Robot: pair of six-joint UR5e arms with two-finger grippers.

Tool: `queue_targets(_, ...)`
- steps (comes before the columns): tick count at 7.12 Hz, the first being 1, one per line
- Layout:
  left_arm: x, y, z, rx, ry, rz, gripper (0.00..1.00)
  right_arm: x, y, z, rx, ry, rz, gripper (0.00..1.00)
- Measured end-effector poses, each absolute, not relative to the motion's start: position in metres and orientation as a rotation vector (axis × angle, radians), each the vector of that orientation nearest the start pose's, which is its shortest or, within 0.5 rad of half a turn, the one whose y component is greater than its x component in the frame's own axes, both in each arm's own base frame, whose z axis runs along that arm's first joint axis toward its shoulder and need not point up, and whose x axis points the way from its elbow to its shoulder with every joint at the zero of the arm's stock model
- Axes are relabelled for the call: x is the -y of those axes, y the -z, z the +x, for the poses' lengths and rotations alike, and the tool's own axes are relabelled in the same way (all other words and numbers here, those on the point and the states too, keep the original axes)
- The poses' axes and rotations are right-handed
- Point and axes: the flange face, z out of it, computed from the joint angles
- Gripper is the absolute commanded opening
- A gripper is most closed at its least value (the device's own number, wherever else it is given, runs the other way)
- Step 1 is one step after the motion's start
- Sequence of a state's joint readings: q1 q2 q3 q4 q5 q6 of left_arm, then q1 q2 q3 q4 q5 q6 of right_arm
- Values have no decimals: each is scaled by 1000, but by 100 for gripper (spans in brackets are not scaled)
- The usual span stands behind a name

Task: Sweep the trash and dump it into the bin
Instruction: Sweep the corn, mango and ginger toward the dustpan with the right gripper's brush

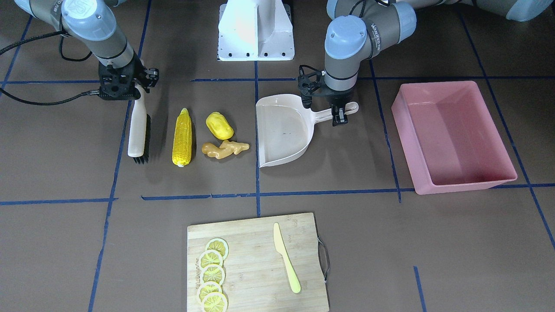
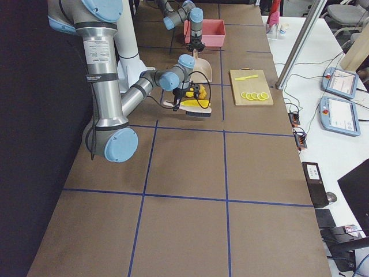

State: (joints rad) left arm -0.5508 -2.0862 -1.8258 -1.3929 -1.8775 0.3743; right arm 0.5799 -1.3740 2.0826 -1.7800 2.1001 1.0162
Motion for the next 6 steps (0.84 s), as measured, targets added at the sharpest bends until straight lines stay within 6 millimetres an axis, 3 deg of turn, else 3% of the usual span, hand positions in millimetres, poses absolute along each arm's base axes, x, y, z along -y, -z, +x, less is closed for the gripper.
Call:
queue_targets(2,417,-285,482,-509,-1430,499,0,342,-344,-398,656,133,-157,0)
queue_targets(6,423,-284,490,-507,-1429,489,0,337,-341,-404,653,149,-153,0)
